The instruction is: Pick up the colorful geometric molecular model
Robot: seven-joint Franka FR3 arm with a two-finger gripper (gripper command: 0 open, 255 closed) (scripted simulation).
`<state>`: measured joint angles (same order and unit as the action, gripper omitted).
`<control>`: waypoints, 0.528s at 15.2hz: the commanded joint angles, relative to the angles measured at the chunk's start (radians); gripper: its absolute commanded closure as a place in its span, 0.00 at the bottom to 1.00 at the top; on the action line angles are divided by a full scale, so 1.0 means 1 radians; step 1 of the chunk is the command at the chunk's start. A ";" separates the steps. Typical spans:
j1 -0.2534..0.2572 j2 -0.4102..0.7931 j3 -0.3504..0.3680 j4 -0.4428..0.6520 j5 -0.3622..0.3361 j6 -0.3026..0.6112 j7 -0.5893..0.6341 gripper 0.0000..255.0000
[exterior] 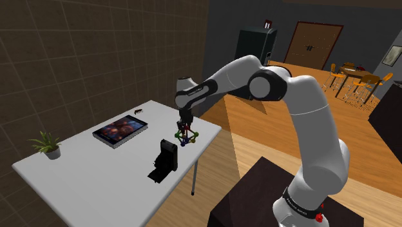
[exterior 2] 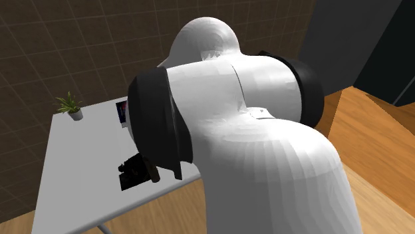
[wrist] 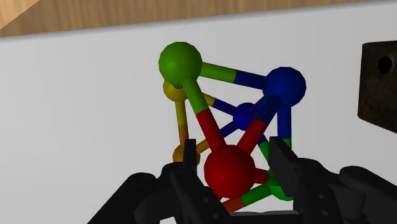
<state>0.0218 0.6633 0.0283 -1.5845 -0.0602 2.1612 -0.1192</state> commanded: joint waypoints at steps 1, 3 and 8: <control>0.000 -0.018 0.001 0.000 0.001 -0.017 0.000 1.00; 0.000 -0.033 0.001 0.003 0.002 -0.036 -0.001 1.00; 0.000 -0.063 0.002 0.014 0.003 -0.076 -0.003 1.00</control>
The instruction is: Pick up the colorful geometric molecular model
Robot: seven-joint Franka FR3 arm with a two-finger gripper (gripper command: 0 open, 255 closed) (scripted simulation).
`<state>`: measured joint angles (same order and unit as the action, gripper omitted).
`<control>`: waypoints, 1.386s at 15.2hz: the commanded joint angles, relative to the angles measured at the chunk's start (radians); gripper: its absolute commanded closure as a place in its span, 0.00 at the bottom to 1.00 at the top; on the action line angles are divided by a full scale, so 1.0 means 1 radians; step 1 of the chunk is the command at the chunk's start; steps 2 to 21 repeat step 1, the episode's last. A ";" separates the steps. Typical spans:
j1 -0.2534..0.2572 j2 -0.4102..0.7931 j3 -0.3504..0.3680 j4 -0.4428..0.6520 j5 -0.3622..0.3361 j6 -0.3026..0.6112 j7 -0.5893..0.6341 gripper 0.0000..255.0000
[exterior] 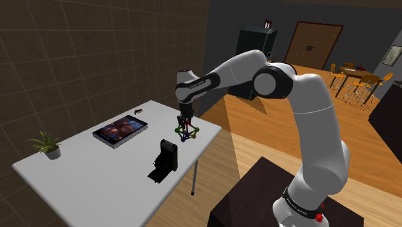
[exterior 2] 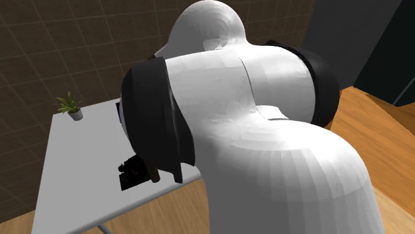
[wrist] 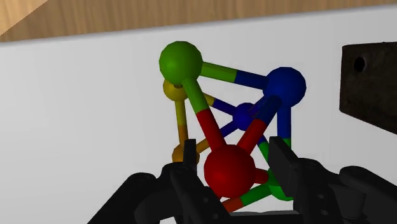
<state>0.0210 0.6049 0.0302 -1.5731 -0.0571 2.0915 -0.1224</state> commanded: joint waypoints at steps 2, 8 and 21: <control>0.000 -0.004 0.000 0.002 0.000 -0.006 0.000 1.00; 0.000 -0.004 0.000 0.002 0.000 -0.006 0.000 1.00; 0.000 -0.004 0.000 0.002 0.000 -0.006 0.000 1.00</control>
